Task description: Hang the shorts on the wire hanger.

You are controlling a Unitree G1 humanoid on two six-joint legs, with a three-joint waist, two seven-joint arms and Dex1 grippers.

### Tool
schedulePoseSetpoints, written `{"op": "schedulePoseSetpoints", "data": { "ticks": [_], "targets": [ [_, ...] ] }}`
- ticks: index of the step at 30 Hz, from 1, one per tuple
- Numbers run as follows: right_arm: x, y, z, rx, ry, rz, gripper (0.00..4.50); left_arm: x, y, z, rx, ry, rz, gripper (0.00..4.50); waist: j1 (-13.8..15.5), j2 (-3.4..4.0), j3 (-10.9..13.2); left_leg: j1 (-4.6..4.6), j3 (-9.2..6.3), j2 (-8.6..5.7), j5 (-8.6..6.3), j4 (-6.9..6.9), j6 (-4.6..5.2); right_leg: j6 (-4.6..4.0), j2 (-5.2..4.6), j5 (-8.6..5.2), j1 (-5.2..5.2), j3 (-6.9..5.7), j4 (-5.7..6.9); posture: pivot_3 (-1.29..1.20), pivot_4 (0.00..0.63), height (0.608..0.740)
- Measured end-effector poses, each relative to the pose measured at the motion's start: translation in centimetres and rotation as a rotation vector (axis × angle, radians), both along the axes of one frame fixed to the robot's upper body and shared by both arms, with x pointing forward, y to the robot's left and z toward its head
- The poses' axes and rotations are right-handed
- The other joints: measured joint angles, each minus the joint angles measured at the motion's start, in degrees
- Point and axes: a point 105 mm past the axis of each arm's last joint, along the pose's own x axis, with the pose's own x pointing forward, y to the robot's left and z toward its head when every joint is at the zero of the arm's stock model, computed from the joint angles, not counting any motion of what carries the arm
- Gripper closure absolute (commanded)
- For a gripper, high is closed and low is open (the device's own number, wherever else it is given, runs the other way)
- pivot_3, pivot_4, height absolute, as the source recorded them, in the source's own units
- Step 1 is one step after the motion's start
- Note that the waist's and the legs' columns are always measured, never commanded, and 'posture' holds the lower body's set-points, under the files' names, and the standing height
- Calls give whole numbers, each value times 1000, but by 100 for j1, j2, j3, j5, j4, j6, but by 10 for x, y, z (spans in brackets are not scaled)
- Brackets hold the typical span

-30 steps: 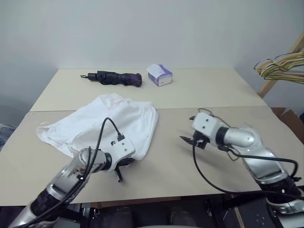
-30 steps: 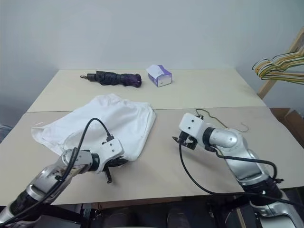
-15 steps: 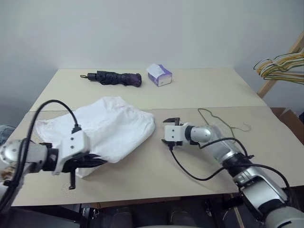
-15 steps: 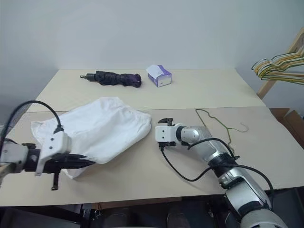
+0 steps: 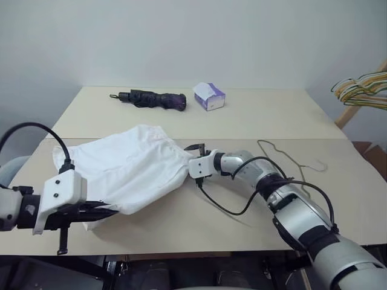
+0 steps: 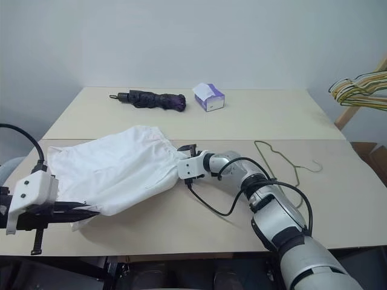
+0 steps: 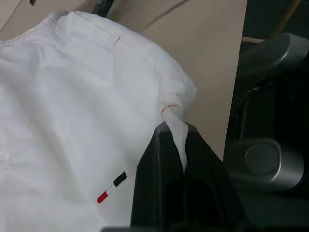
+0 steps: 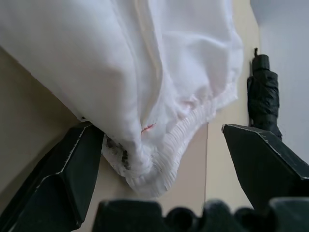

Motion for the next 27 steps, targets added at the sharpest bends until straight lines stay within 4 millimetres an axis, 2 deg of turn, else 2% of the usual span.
{"op": "schedulePoseSetpoints", "data": {
  "ticks": [1,5,6,11,15,18,22,25,27],
  "targets": [
    [0,-1,-3,-8,3,3,859,0,1,0,1,1,4,4500,10,0,0,3,0,1,0,-4,0,-3,0,-2,1,-2,1,249,0,740],
    [0,-3,-14,-57,-6,2,2374,-2,5,0,6,5,29,4500,17,0,0,4,-1,2,6,-17,-11,-17,2,-10,-11,-4,15,253,0,740],
    [2,-5,-14,-63,-15,-9,2848,-2,6,-1,12,3,38,4500,16,1,0,7,-2,2,9,-23,-15,-18,3,-10,-13,-4,16,254,0,740],
    [16,-7,-5,-89,-91,-64,4485,7,10,-12,49,-21,71,4500,26,1,1,20,-1,0,13,-39,-22,-25,3,-14,-10,-2,18,247,0,740],
    [35,-18,6,-123,-187,-167,4485,32,8,-38,114,-51,80,4500,79,1,0,31,-1,-2,17,-52,-28,-32,5,-18,-2,-5,20,203,0,740],
    [48,-38,12,-134,-227,-272,4485,68,1,-50,130,-126,110,4500,186,2,1,32,-1,-2,19,-53,-31,-32,7,-17,1,-8,15,170,0,740],
    [65,-83,26,-152,-262,-429,4485,124,-17,-60,137,-255,151,4500,266,-1,-2,20,2,-7,21,-52,-31,-29,6,-16,-5,-8,15,102,0,740],
    [71,-115,33,-155,-267,-534,4485,158,-33,-61,140,-327,151,4500,219,-4,-4,-24,0,-8,24,-47,-34,-28,8,-13,-48,-8,20,64,0,740],
    [73,-132,38,-158,-274,-584,4485,174,-42,-56,146,-375,136,4500,145,-6,-6,-54,-1,-8,27,-45,-38,-27,8,-10,-79,-3,24,36,0,740]
  ]
}}
